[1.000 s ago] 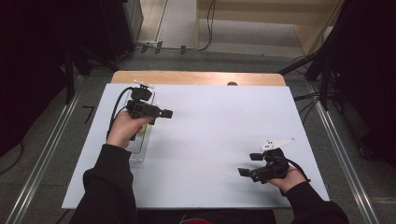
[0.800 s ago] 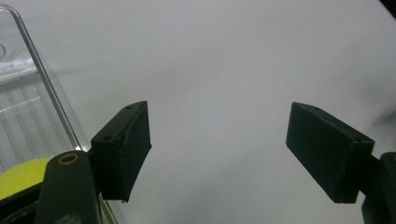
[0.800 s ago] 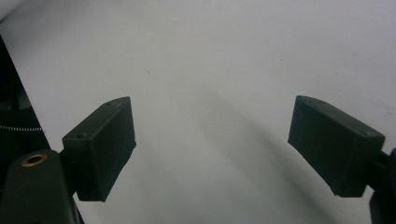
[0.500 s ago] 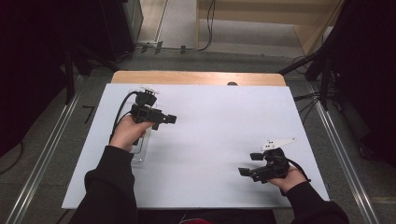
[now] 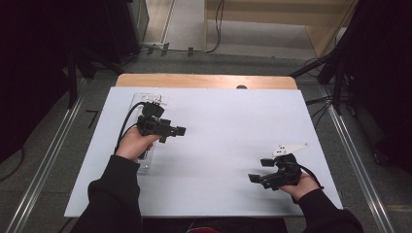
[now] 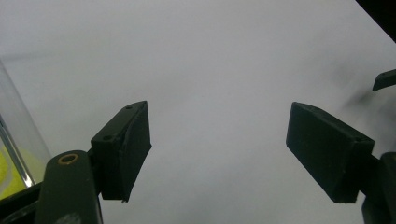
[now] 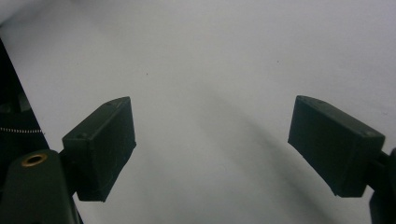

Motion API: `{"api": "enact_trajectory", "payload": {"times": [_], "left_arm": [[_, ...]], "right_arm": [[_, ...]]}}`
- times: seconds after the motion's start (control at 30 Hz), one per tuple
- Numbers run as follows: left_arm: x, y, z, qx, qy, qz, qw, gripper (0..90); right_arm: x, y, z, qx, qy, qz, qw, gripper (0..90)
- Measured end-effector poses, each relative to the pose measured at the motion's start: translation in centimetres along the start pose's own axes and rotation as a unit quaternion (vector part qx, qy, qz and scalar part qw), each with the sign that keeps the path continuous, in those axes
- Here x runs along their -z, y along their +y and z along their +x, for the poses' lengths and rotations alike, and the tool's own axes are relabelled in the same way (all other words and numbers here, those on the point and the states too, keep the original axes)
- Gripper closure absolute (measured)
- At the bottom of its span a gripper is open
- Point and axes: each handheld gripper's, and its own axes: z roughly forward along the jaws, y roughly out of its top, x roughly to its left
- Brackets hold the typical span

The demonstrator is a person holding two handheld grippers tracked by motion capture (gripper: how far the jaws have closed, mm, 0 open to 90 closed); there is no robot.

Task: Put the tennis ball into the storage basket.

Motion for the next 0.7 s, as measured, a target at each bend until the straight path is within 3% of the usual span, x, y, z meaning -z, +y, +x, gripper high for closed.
{"api": "enact_trajectory", "payload": {"times": [0.37, 0.7], "left_arm": [[-0.1, -1.1, -0.6, -0.009, 0.004, -0.003, 1.0000, 22.7], [0.0, -2.6, -1.0, -0.014, -0.009, -0.008, 0.9998, 22.6]], "right_arm": [[0.1, 0.0, -0.1, 0.001, -0.003, 0.000, 1.0000, 12.8], [0.1, 0.0, -0.2, -0.002, -0.002, -0.002, 1.0000, 12.8]]}}
